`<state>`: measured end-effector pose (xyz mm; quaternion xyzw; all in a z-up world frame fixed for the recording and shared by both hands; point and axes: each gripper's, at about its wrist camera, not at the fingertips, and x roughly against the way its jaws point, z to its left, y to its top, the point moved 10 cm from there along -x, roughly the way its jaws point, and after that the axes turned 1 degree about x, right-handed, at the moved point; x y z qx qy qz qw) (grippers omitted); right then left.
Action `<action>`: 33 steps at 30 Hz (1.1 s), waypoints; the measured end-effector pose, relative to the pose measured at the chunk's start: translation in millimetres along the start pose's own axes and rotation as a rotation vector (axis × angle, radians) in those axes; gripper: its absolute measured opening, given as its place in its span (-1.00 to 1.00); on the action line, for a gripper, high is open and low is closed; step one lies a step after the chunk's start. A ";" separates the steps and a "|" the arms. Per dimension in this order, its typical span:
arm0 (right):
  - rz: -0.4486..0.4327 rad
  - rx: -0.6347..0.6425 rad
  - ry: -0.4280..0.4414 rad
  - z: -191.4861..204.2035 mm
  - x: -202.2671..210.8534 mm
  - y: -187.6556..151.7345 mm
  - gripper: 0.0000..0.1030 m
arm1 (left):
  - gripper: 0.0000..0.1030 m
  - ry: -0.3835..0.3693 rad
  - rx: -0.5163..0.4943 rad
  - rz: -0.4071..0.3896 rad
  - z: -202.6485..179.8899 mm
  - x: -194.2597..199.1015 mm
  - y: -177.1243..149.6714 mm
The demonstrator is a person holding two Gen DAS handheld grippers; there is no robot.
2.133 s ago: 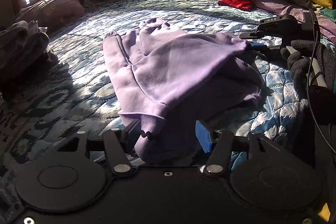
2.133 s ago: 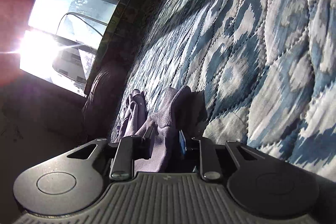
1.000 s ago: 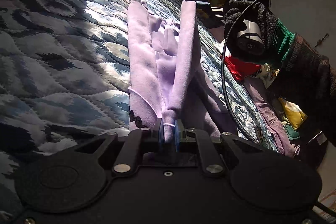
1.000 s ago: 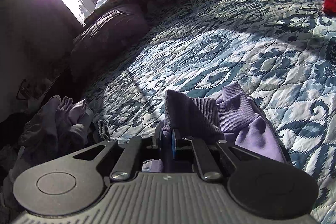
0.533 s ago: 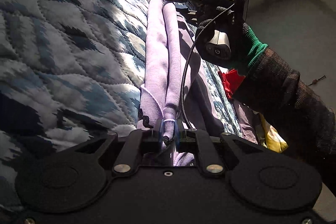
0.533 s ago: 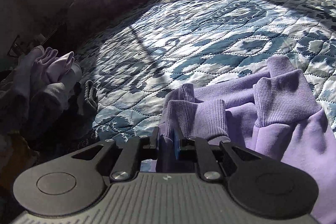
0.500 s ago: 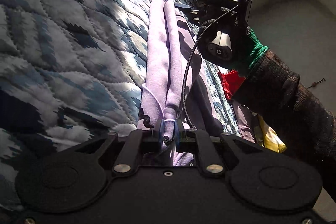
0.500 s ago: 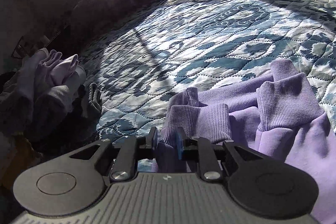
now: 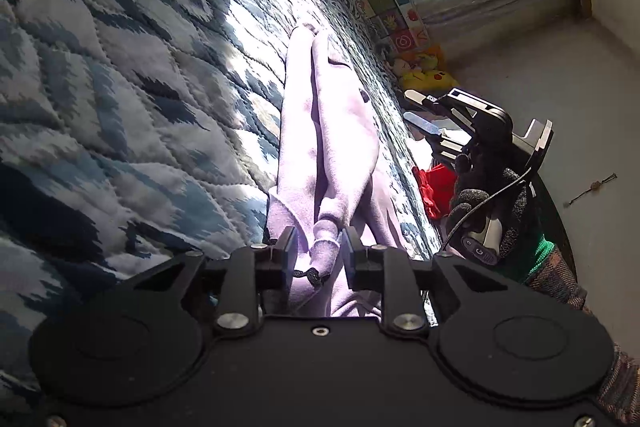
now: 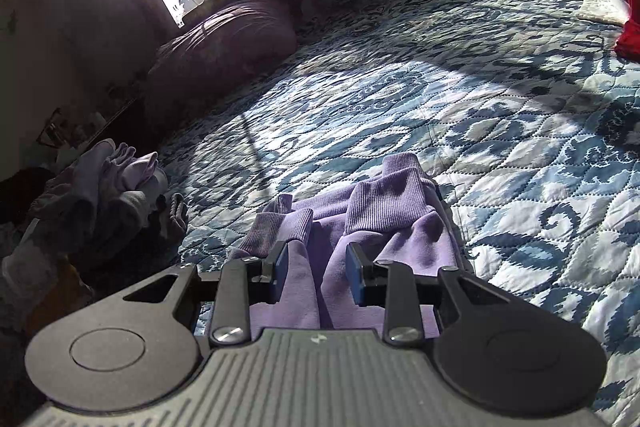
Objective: Fold clothes
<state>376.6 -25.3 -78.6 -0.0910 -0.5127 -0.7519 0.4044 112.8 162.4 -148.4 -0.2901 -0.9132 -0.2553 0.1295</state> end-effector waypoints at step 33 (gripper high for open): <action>-0.140 0.778 0.092 140.3 82.4 -182.3 -0.06 | -0.16 0.293 -0.577 0.269 -41.4 -240.3 204.4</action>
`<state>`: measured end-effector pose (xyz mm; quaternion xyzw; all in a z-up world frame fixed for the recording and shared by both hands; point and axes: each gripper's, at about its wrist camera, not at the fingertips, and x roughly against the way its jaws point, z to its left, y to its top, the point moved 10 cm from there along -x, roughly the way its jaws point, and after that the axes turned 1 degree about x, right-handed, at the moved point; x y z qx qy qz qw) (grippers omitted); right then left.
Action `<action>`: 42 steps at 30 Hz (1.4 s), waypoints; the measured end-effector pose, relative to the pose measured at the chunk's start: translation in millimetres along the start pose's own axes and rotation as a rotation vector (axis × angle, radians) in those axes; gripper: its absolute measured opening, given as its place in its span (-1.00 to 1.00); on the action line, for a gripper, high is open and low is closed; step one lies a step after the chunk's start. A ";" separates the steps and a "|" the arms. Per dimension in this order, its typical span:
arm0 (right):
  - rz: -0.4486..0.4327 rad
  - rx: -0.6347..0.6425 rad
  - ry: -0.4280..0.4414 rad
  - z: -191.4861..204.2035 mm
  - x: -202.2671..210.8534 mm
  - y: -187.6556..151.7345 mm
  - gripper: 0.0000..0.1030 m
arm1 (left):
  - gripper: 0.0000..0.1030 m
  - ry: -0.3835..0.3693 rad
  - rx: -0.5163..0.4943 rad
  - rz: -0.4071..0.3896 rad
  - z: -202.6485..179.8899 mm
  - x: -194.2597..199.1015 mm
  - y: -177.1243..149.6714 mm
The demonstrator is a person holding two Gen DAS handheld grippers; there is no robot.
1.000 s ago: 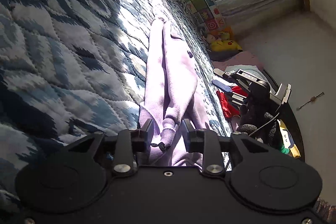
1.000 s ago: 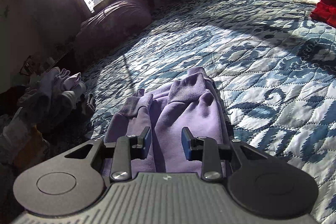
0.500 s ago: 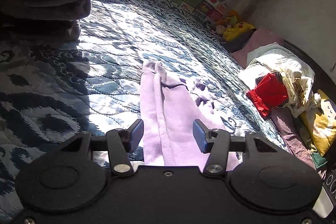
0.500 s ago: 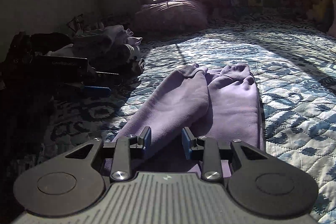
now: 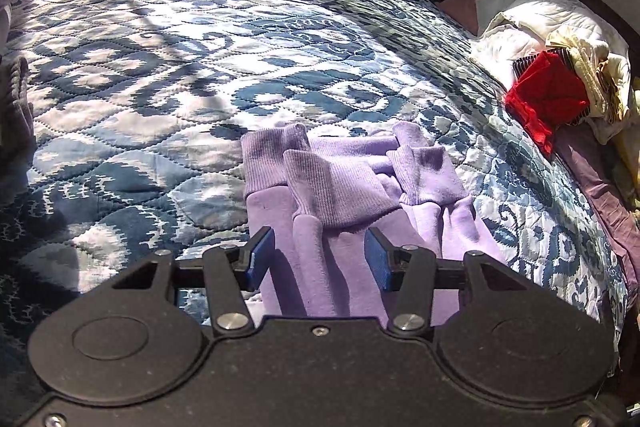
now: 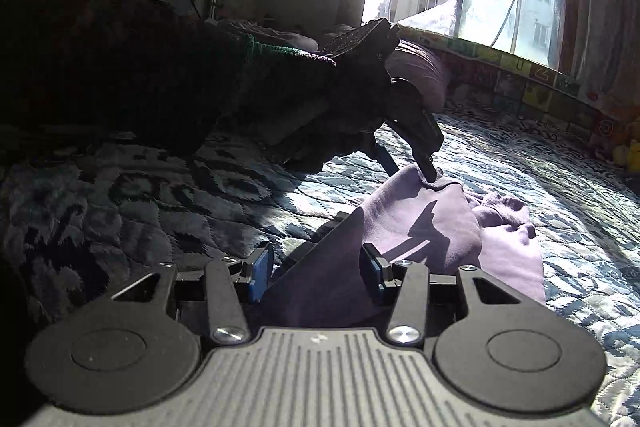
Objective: Fold clothes
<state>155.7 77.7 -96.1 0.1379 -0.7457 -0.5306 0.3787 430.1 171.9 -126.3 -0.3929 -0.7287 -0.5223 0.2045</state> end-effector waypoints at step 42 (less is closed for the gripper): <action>0.279 -0.217 0.021 -131.8 -96.9 -2.9 -0.43 | -0.44 0.063 -0.336 -0.097 -11.8 7.2 -56.9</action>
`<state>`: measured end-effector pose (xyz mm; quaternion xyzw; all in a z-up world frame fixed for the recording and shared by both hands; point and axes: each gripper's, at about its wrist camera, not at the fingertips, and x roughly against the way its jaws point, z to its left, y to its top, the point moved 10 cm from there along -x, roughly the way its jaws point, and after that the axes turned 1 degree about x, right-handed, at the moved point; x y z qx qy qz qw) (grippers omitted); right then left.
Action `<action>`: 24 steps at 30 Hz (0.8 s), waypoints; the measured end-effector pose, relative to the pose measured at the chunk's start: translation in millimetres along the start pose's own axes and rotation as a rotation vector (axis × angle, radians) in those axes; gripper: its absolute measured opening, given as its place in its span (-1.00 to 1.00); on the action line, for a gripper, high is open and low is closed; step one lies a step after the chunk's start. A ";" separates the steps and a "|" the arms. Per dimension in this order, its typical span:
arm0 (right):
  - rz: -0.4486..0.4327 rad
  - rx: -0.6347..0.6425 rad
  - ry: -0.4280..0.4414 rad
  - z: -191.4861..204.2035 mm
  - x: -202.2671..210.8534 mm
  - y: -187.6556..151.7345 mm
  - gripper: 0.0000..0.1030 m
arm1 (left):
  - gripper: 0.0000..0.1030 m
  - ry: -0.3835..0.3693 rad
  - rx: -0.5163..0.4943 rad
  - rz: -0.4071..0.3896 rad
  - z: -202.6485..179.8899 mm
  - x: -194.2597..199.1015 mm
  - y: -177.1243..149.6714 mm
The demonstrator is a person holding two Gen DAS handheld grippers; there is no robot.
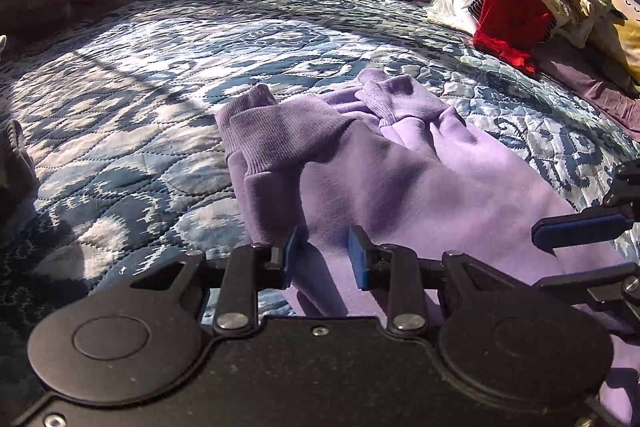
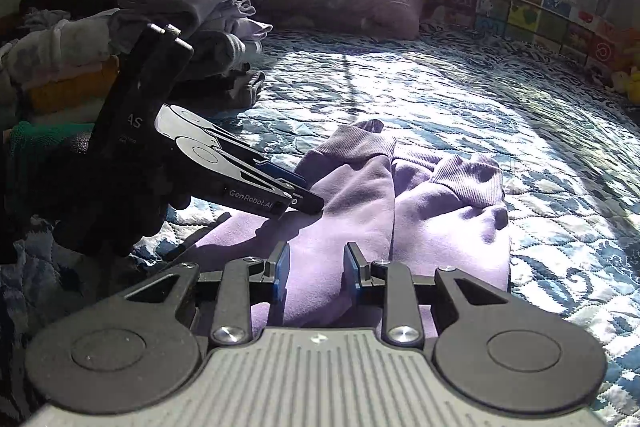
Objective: Fold clothes
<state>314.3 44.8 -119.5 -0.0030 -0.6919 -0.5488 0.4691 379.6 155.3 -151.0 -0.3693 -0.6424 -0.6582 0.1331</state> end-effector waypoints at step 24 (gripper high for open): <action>-0.129 -0.436 0.076 -60.2 106.4 -20.8 -0.44 | -0.17 0.018 0.372 -0.157 -79.4 211.9 -110.7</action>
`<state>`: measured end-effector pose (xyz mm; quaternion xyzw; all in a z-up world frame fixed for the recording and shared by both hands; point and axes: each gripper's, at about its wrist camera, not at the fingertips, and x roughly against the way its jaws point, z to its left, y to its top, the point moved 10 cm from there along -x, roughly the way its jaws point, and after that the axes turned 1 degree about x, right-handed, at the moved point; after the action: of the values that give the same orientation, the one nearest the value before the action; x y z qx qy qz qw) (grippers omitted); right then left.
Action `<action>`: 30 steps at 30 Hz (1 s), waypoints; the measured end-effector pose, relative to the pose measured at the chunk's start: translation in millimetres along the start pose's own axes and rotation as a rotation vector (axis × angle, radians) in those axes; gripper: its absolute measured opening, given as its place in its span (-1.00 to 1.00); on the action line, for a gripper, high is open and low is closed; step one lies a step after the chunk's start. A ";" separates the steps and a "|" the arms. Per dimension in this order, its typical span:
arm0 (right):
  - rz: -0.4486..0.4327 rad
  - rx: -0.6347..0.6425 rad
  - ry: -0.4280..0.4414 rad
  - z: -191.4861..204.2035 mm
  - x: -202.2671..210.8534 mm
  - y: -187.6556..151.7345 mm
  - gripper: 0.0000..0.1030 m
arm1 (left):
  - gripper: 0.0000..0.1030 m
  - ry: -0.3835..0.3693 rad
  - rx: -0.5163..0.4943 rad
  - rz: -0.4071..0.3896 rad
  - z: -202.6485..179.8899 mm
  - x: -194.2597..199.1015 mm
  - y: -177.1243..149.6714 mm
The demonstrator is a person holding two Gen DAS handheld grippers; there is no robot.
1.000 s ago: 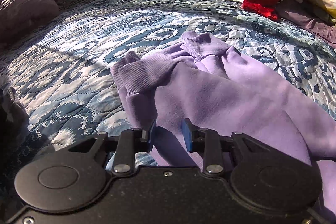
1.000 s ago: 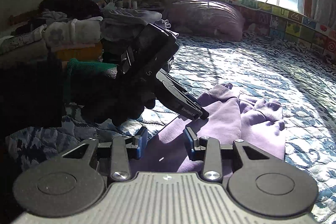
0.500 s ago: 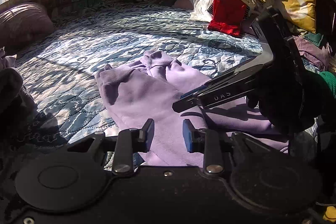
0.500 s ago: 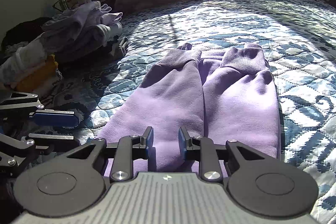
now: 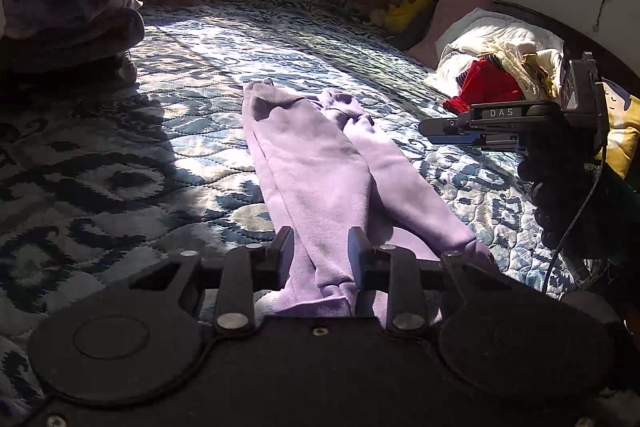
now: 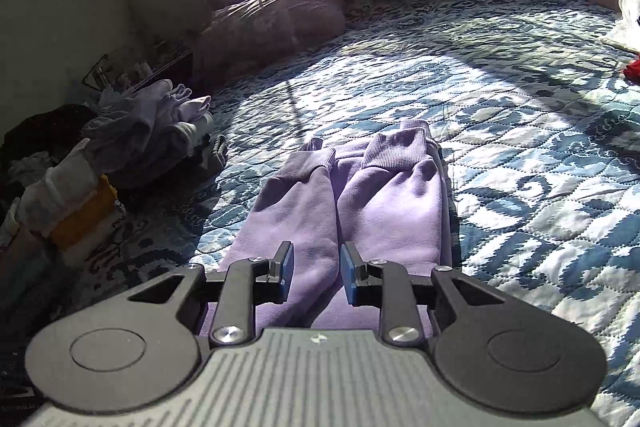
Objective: Fold clothes
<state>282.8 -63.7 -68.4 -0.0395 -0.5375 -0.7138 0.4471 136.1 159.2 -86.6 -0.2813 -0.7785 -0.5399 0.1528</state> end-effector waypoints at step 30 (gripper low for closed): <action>-0.202 -0.093 0.079 -8.8 87.6 -123.4 -0.05 | 0.10 0.123 -0.164 0.015 -34.9 -28.0 -71.7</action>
<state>150.1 -120.2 -115.4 0.0223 -0.4869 -0.7805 0.3914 112.9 100.7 -143.0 -0.2653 -0.7186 -0.6170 0.1807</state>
